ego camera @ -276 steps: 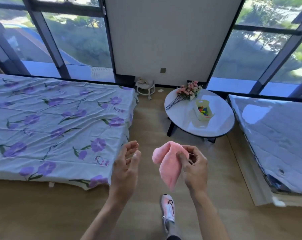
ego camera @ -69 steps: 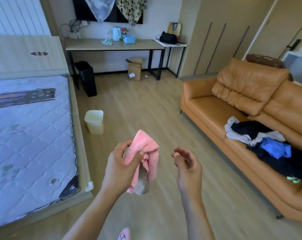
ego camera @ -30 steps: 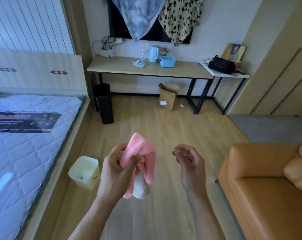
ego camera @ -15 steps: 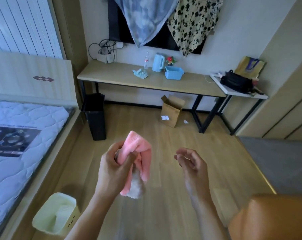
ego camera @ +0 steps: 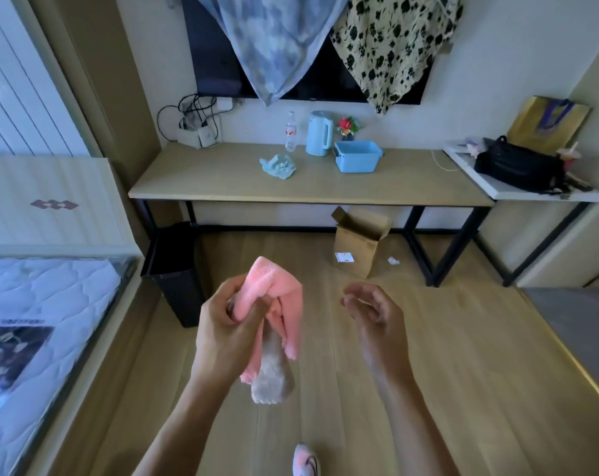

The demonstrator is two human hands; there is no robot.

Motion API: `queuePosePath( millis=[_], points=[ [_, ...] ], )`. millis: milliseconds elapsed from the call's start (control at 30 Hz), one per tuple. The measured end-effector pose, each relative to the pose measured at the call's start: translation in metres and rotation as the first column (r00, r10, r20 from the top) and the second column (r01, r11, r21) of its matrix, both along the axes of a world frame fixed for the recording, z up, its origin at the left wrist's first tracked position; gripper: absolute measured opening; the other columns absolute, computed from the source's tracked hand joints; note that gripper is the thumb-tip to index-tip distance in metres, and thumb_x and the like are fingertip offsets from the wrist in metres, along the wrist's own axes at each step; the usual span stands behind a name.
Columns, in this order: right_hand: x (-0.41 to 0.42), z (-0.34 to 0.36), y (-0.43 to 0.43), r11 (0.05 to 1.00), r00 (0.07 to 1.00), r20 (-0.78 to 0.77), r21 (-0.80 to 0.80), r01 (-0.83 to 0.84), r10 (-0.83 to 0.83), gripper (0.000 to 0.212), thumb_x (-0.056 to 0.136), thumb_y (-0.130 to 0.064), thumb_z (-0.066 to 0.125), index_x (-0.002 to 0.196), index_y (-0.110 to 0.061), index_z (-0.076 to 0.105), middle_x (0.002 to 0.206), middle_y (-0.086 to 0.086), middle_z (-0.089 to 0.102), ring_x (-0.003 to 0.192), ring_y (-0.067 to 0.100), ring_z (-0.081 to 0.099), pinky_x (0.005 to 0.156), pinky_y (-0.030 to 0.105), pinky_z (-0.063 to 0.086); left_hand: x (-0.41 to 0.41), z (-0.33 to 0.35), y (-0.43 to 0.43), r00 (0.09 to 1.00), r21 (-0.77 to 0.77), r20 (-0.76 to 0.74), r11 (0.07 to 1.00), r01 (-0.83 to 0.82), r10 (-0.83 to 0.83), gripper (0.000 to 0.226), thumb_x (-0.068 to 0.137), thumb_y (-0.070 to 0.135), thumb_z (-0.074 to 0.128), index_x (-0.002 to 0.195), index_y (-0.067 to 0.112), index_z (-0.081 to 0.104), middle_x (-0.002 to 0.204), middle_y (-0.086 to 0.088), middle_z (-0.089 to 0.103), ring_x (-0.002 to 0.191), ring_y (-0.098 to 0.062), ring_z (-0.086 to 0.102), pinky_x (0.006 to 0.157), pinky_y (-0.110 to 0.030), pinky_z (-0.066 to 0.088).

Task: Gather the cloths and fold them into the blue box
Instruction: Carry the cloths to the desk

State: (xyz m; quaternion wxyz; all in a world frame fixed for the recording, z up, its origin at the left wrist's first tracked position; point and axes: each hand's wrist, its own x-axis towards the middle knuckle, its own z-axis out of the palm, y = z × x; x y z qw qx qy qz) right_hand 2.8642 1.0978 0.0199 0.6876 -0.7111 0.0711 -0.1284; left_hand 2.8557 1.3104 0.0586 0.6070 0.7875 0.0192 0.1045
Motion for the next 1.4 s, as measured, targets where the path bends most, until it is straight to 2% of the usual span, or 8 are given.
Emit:
queuePosePath(
  millis=[133,233,400,533,700,1033,1133,1400],
  points=[
    [0.102,0.014,-0.022,1.000,1.000,0.018,-0.023,-0.022,0.022,0.028,0.081,-0.031,0.066,0.102,-0.013,0.071,0.096,-0.007,0.075,0.091,0.006,0.070,0.076,0.012,0.049,0.091,0.008,-0.019,0.998,0.002,-0.015,0.998,-0.065,0.065,0.015,0.090,0.017,0.069,0.102,0.025,0.069,0.088,0.003,0.075,0.081,-0.012,0.073,0.070,-0.038,0.063],
    [0.183,0.029,-0.032,0.998,0.998,0.030,-0.023,-0.063,0.063,0.019,0.086,-0.024,0.071,0.102,-0.014,0.070,0.092,-0.017,0.073,0.087,-0.005,0.068,0.076,0.009,0.048,0.164,0.020,-0.030,0.995,0.004,0.022,0.995,-0.095,0.095,0.015,0.090,0.019,0.069,0.103,0.026,0.069,0.089,0.004,0.075,0.082,-0.010,0.073,0.070,-0.034,0.062],
    [0.297,0.037,-0.042,0.998,0.998,0.027,-0.022,-0.058,0.059,0.013,0.094,-0.012,0.068,0.107,-0.013,0.070,0.101,-0.006,0.074,0.094,0.004,0.071,0.084,0.016,0.053,0.280,0.031,-0.042,0.992,0.014,0.044,0.993,-0.119,0.118,0.019,0.089,0.021,0.071,0.107,0.026,0.069,0.090,0.007,0.075,0.084,-0.007,0.073,0.070,-0.025,0.058],
    [0.394,0.029,-0.047,0.998,0.998,0.030,-0.036,-0.050,0.051,0.011,0.093,-0.008,0.067,0.103,-0.012,0.070,0.093,-0.008,0.073,0.082,-0.005,0.067,0.073,0.012,0.050,0.379,0.021,-0.054,0.994,-0.001,0.027,0.994,-0.108,0.108,0.021,0.088,0.018,0.072,0.107,0.026,0.069,0.087,0.008,0.076,0.080,-0.005,0.072,0.064,-0.017,0.055],
    [0.515,0.017,-0.050,0.996,1.000,-0.006,-0.084,-0.031,0.031,0.012,0.094,-0.009,0.067,0.106,-0.008,0.070,0.101,0.000,0.074,0.085,-0.006,0.068,0.074,0.009,0.049,0.505,0.008,-0.058,0.995,-0.015,-0.012,0.995,-0.095,0.095,0.021,0.087,0.016,0.072,0.105,0.027,0.070,0.085,0.008,0.076,0.078,-0.005,0.072,0.066,-0.022,0.057],
    [0.715,-0.005,-0.063,0.996,0.996,-0.079,-0.077,-0.047,0.041,0.009,0.093,-0.013,0.068,0.100,-0.017,0.071,0.099,-0.002,0.075,0.091,0.015,0.073,0.074,0.016,0.052,0.713,-0.009,-0.066,0.990,0.025,-0.111,0.996,-0.082,0.085,0.022,0.089,0.020,0.071,0.108,0.029,0.069,0.088,0.014,0.076,0.081,0.001,0.071,0.066,-0.016,0.054],
    [0.769,-0.017,-0.069,0.992,0.990,-0.105,-0.073,-0.098,0.090,0.009,0.093,-0.013,0.068,0.100,-0.016,0.071,0.099,-0.001,0.076,0.088,0.011,0.073,0.057,0.008,0.046,0.761,-0.018,-0.073,0.980,0.027,-0.152,0.991,-0.128,0.131,0.021,0.087,0.027,0.072,0.107,0.033,0.068,0.089,0.013,0.076,0.083,0.001,0.071,0.072,-0.023,0.056],
    [0.923,-0.042,-0.083,0.933,0.925,-0.185,-0.079,-0.350,0.332,0.009,0.090,-0.019,0.069,0.098,-0.017,0.070,0.091,-0.005,0.075,0.084,0.005,0.070,0.071,0.011,0.048,0.871,-0.040,-0.085,0.912,0.132,-0.183,0.929,-0.346,0.366,0.026,0.086,0.020,0.071,0.106,0.036,0.066,0.083,0.017,0.072,0.074,0.011,0.066,0.064,-0.019,0.049]
  ],
)
